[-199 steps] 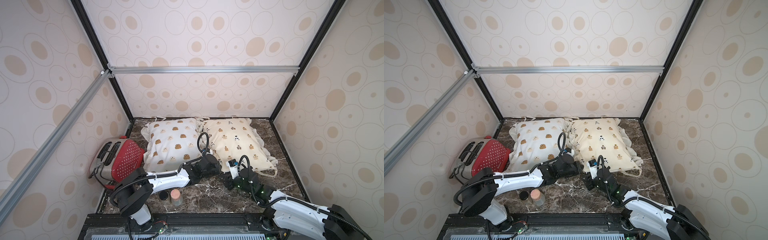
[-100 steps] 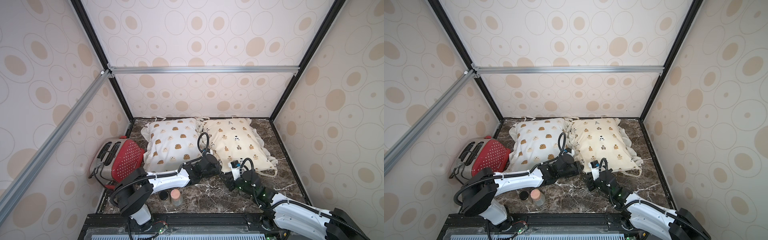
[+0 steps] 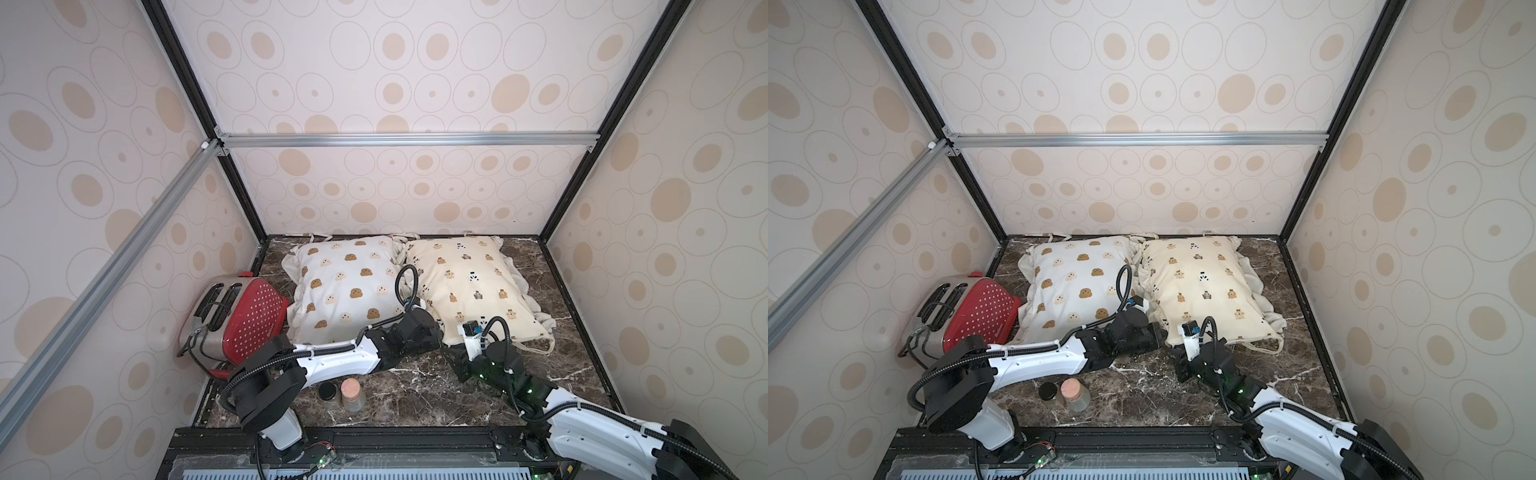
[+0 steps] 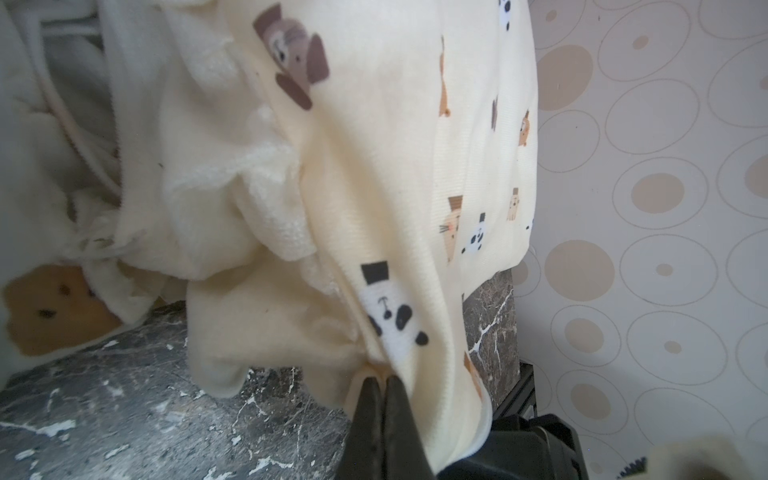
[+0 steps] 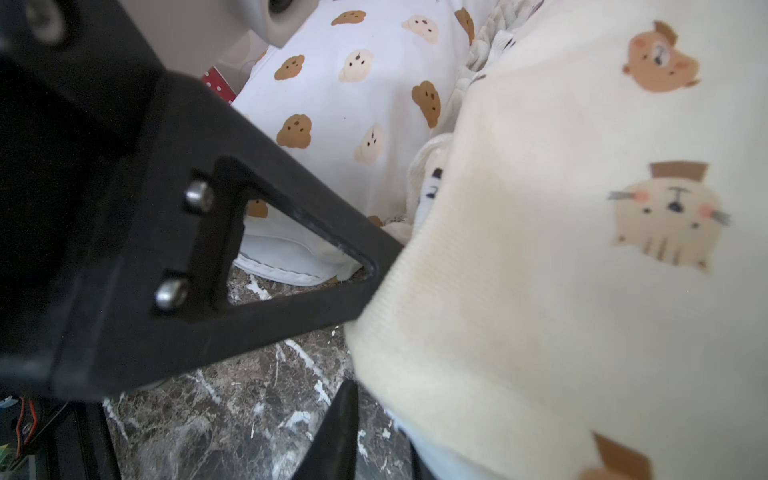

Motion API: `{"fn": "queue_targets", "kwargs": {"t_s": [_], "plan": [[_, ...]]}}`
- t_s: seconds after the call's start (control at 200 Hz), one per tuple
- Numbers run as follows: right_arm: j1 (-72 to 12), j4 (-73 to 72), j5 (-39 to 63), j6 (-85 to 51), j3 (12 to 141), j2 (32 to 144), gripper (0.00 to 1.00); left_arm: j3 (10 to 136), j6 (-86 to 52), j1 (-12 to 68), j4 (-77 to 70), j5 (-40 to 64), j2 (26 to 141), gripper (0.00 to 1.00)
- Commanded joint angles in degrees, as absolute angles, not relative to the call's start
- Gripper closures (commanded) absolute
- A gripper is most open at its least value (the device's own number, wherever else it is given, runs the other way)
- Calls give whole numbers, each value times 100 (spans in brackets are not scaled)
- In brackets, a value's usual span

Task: Zip up pillowcases
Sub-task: Zip the zipper on the pillowcase.

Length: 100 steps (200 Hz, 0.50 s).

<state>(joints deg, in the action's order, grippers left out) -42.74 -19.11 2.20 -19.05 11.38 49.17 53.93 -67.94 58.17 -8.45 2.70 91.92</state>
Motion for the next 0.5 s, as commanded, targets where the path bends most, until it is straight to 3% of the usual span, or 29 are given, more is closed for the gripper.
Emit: {"fn": "queue_targets", "kwargs": {"t_s": [0.0,0.496], "plan": [[-4295,-1838,13,-1895,1204,4876,80,5633,-6697,5810,-879,331,9141,100],[-4289,-1411,-297,-1940,1413,4916,94,5704,-6642,5810,-853,351,9123,100]]}}
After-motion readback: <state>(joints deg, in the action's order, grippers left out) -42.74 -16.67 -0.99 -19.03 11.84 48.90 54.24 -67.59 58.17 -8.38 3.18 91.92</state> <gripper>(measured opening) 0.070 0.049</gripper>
